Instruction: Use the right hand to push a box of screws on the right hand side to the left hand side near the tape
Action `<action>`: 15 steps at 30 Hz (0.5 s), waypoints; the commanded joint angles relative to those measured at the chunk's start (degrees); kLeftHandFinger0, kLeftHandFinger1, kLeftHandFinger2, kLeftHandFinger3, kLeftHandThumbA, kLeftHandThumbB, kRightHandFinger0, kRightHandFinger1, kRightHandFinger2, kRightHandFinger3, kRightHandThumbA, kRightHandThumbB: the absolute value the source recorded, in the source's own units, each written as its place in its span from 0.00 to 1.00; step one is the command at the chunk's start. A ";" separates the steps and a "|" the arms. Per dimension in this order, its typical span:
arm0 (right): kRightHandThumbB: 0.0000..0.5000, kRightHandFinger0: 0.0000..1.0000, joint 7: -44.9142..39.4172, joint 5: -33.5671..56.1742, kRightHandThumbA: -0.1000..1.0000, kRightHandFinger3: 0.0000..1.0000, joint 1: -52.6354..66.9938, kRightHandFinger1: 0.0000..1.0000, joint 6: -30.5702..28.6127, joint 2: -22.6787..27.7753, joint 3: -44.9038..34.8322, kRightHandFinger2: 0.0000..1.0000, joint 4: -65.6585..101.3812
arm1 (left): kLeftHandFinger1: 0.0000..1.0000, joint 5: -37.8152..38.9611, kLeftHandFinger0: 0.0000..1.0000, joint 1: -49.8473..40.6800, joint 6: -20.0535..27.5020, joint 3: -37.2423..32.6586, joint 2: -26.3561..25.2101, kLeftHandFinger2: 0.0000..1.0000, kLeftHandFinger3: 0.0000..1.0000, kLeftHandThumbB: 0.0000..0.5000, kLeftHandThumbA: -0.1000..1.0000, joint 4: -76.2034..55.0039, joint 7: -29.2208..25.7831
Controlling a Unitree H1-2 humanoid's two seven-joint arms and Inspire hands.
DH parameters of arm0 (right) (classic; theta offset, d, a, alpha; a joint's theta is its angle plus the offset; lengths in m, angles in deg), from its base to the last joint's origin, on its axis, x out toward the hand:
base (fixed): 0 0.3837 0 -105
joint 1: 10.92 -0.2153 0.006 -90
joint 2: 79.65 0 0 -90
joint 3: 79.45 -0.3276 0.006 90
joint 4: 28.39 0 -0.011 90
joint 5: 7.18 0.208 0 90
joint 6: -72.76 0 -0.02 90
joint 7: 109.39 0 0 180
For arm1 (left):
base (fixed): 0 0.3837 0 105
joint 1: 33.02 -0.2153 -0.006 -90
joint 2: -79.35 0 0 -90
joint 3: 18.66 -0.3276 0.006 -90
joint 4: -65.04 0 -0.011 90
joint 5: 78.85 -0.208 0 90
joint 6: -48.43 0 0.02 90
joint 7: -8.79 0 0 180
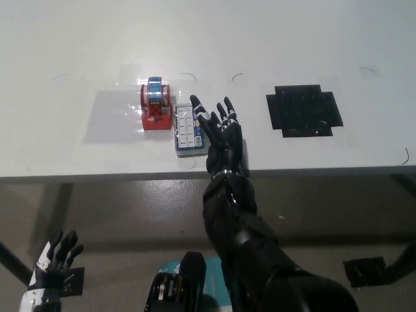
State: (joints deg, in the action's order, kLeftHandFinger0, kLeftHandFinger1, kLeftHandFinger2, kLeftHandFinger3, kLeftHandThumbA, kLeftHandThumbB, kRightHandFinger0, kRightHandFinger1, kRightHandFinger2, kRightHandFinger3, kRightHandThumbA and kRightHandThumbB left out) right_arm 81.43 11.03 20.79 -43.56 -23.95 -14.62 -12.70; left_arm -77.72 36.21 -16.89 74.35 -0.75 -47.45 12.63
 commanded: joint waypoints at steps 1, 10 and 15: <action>0.34 1.00 2.40 4.00 1.00 1.00 -2.51 1.00 -0.61 -2.48 1.72 1.00 -0.52 | 1.00 -0.99 1.00 -0.78 2.25 -0.65 0.54 1.00 1.00 0.58 1.00 -1.83 -0.06; 0.33 1.00 8.46 -12.25 1.00 1.00 4.89 1.00 -0.61 0.08 8.59 1.00 14.05 | 1.00 -0.53 1.00 -0.50 2.25 0.34 -0.27 1.00 1.00 0.58 1.00 -1.85 -0.22; 0.35 1.00 7.50 -18.85 1.00 1.00 16.92 1.00 -0.61 0.76 16.08 1.00 34.53 | 1.00 0.44 1.00 0.54 2.25 1.57 -1.67 1.00 1.00 0.55 0.99 -0.97 0.13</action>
State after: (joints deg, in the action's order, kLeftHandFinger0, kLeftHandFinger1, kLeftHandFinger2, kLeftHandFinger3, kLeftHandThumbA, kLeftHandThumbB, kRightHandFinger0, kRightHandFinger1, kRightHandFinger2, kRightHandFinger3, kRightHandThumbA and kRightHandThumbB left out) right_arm 86.49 4.51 31.35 -43.48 -23.41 -5.48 5.20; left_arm -78.17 36.39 -16.93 74.93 -0.67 -47.43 12.63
